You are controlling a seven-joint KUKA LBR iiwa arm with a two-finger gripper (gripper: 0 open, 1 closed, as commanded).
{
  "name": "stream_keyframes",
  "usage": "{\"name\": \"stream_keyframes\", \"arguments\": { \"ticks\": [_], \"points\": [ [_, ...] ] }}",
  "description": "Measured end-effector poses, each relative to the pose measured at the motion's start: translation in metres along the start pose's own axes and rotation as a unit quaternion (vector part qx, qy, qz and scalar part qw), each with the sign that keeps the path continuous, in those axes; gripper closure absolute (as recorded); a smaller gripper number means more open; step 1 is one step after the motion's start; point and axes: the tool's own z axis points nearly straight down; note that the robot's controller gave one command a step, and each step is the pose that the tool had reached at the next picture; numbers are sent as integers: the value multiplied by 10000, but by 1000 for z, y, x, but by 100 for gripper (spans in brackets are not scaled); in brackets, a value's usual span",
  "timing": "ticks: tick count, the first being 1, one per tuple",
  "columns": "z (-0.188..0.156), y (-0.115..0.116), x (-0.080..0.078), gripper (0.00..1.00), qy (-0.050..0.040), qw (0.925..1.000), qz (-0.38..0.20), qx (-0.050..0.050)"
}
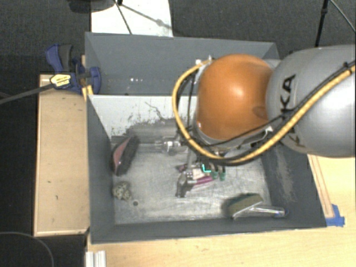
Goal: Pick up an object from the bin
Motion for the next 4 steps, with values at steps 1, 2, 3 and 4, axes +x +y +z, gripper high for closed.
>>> {"name": "stream_keyframes", "arguments": {
  "ticks": [1, 2, 3, 4],
  "points": [
    [72, -120, 0, 0, -13, 9983, -583, 17],
    [139, -101, -46, 0, -43, 9961, -876, -3],
    [173, -117, -59, 0, -72, 9717, -2363, 5],
    [170, -116, -61, 100, -105, 9724, -2332, 3]
  ]
}}
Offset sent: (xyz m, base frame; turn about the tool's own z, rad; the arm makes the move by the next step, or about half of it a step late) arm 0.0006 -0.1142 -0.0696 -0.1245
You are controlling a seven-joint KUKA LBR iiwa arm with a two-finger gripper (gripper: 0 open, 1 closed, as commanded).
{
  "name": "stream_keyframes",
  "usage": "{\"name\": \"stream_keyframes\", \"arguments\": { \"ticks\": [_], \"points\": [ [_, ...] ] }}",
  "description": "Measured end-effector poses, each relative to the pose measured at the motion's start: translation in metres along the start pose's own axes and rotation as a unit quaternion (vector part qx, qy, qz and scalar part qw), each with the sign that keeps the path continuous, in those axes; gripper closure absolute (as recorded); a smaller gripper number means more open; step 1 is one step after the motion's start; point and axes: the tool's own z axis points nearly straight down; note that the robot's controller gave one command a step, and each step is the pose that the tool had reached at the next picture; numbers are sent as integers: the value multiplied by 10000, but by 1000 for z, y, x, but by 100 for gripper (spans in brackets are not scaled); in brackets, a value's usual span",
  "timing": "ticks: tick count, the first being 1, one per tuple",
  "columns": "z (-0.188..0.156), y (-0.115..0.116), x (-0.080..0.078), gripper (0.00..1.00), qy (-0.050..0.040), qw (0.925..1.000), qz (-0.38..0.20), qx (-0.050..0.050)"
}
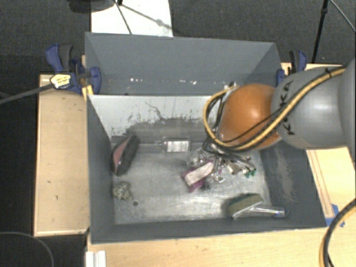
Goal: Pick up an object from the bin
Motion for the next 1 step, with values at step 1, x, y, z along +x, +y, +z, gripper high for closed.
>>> {"name": "stream_keyframes", "arguments": {
  "ticks": [1],
  "points": [
    [-169, 17, -8, 100, 30, 9999, -99, 0]
  ]
}}
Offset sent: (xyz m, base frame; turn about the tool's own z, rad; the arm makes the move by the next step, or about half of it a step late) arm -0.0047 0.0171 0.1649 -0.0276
